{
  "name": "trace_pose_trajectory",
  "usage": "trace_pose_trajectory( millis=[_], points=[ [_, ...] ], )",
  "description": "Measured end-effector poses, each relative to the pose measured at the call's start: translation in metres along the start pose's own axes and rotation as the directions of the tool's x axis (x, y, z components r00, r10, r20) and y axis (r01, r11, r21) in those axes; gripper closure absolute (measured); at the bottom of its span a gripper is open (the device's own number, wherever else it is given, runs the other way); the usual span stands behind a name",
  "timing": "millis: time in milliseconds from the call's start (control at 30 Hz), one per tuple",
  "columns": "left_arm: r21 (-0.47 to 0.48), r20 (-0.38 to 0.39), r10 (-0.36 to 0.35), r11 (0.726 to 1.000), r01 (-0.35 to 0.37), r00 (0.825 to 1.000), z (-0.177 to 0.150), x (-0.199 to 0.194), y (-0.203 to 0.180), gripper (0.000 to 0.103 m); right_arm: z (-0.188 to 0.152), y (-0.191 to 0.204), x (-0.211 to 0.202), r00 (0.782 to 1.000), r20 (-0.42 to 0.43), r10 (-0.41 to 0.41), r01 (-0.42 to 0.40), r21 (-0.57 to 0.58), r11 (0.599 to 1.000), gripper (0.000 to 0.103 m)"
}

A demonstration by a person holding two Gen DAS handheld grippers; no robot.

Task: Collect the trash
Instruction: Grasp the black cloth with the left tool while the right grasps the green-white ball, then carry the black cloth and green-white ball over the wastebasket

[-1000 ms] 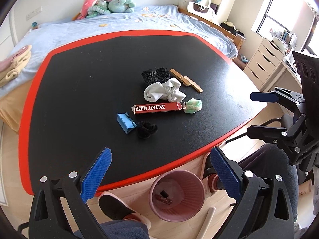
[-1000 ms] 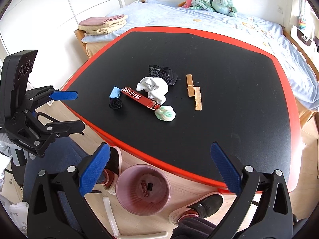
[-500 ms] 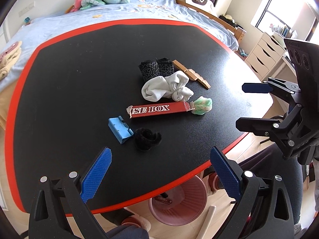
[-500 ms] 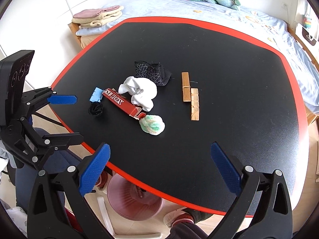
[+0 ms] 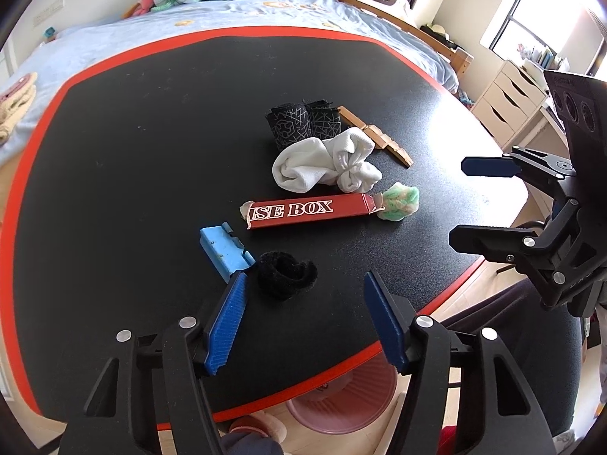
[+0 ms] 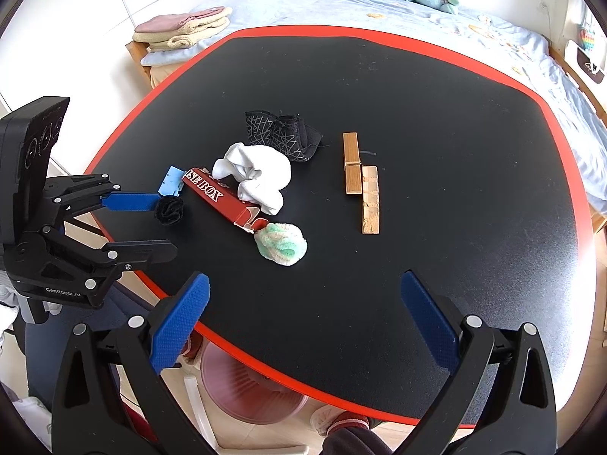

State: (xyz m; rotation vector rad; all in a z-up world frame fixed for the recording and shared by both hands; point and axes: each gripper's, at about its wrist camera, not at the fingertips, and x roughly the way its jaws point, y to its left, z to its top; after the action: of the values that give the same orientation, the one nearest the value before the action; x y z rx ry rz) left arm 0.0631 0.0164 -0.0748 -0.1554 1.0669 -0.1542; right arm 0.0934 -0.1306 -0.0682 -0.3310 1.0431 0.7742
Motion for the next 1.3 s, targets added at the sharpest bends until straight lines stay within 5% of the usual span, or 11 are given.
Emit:
trace_pose_trajectory(
  millis=[567,1000,1300],
  points=[
    [-0.014,0.012,0.042,0.999,-0.042,0.999,0.006,0.000,0.020,0.076,0.001,0.006,0.022,0.999,-0.039,0.023,-0.025,-0.030,0.999,0.042],
    [-0.027,0.022,0.034,0.999,-0.033,0.999,0.001,-0.005,0.025,0.077,0.003,0.010,0.025,1.000,-0.023,-0.001,0.000,-0.048,0.999,0.077],
    [-0.038,0.040,0.024,0.999,-0.022,0.999,-0.002,-0.014,0.023,0.078,-0.003,0.013,0.012,1.000,-0.001,0.002,-0.002,-0.039,0.999,0.079]
  ],
)
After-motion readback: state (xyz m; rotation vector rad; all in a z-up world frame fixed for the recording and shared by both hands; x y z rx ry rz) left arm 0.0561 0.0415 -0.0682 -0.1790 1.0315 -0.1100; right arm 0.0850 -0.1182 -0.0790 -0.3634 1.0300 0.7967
